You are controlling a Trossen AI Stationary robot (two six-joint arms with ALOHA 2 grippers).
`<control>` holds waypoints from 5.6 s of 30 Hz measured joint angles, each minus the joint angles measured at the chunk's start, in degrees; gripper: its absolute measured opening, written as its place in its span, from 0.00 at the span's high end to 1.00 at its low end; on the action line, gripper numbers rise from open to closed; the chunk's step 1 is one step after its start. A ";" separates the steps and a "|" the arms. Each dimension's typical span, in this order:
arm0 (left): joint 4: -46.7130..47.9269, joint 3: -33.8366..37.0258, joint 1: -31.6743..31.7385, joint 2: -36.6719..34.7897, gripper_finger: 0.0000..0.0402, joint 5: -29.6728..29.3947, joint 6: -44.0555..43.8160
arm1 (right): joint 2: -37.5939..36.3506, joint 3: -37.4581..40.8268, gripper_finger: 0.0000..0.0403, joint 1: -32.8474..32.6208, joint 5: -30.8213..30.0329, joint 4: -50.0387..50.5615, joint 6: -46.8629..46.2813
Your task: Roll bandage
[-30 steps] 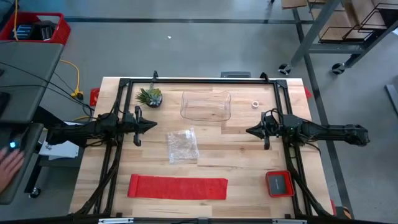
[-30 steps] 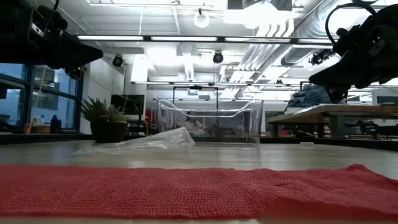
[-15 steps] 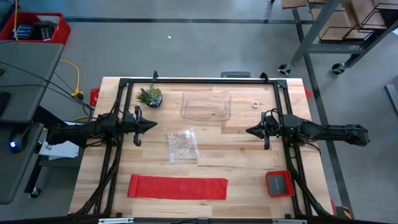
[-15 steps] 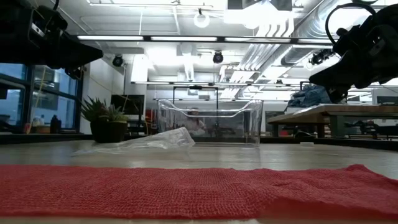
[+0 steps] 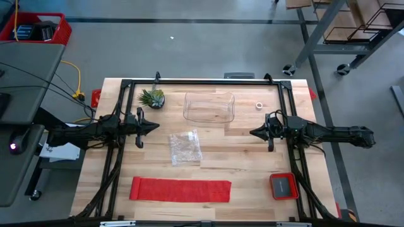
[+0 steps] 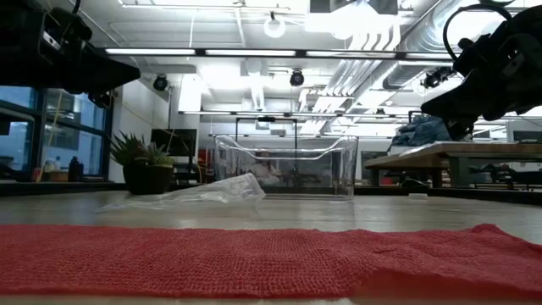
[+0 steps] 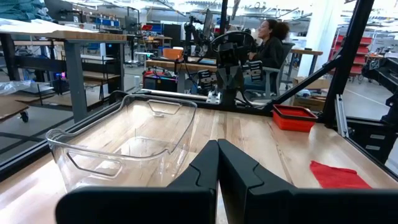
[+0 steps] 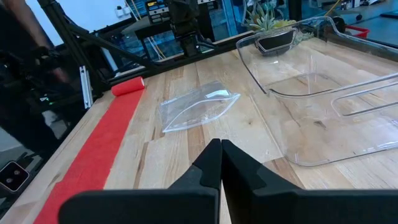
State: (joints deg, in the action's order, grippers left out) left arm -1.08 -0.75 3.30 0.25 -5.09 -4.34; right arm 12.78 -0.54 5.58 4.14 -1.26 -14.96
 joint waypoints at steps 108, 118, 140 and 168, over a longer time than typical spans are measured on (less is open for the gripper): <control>-1.42 -36.72 -0.30 35.64 1.00 1.80 -27.62 | 0.00 0.00 1.00 0.01 -0.02 0.00 -0.02; 18.17 -45.85 -6.54 51.12 1.00 27.55 -55.54 | -0.01 -0.02 1.00 0.52 -2.43 -0.37 19.48; 45.15 -45.82 -50.77 63.82 0.83 14.97 -116.51 | 5.61 -0.04 1.00 -4.30 -7.59 -23.83 -44.65; 47.49 -45.86 -53.71 80.91 0.44 17.92 -132.00 | 11.65 -0.15 1.00 -4.78 -11.41 -23.84 -43.49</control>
State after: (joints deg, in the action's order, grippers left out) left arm 46.40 -46.61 -50.41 81.17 12.83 -136.34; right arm 24.43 -0.69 0.80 -7.27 -25.10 -58.46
